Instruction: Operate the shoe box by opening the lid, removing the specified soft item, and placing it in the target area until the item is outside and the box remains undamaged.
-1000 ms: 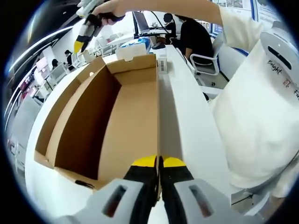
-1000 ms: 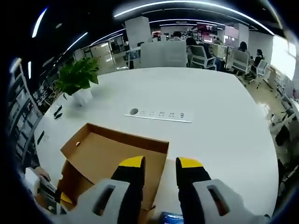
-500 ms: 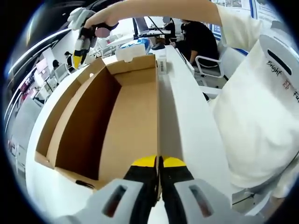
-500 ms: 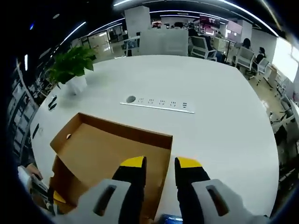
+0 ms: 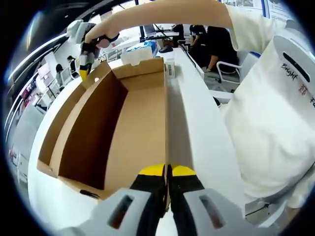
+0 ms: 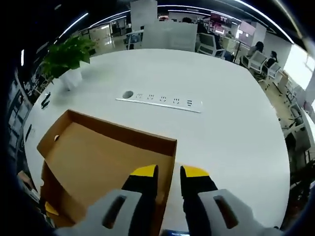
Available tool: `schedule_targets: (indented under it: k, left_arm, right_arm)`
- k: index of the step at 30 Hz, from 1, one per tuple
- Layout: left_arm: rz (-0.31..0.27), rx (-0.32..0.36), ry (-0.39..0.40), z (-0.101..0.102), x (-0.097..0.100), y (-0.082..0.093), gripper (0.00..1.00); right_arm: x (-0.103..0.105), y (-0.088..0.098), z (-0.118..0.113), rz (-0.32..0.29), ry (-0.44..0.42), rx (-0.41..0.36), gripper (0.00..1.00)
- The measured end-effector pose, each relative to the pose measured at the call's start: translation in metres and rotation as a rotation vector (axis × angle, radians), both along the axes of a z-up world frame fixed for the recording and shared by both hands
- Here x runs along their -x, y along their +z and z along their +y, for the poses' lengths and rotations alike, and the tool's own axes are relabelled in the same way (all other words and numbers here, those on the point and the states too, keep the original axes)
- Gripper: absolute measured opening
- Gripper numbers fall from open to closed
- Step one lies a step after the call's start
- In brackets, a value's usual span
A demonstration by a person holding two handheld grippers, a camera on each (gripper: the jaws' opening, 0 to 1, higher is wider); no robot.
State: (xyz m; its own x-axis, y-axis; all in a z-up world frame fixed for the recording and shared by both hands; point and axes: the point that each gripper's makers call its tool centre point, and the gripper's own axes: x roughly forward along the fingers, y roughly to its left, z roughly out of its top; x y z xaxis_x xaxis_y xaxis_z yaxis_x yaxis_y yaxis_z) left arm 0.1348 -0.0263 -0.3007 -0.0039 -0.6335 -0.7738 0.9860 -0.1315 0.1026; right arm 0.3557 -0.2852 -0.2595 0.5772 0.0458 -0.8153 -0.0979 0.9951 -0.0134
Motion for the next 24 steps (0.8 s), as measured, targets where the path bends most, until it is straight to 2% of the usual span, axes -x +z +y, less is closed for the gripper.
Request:
schedule_targets:
  k: [10, 15, 23, 24]
  left_arm:
    - [-0.001, 0.003, -0.015, 0.001, 0.001, 0.0, 0.01]
    - [-0.004, 0.003, -0.021, 0.002, 0.001, 0.0, 0.01]
    - [-0.008, -0.002, -0.028, 0.002, 0.002, -0.001, 0.01]
    - [-0.012, -0.001, -0.028, 0.002, 0.002, -0.001, 0.01]
  right_arm:
    - [-0.004, -0.014, 0.006, 0.018, -0.002, 0.041, 0.19]
    - [-0.009, -0.014, -0.001, 0.013, -0.047, 0.004, 0.17]
    - [-0.004, -0.028, -0.005, 0.061, -0.069, 0.019, 0.16]
    - [-0.001, -0.032, -0.004, 0.085, -0.062, 0.027, 0.15]
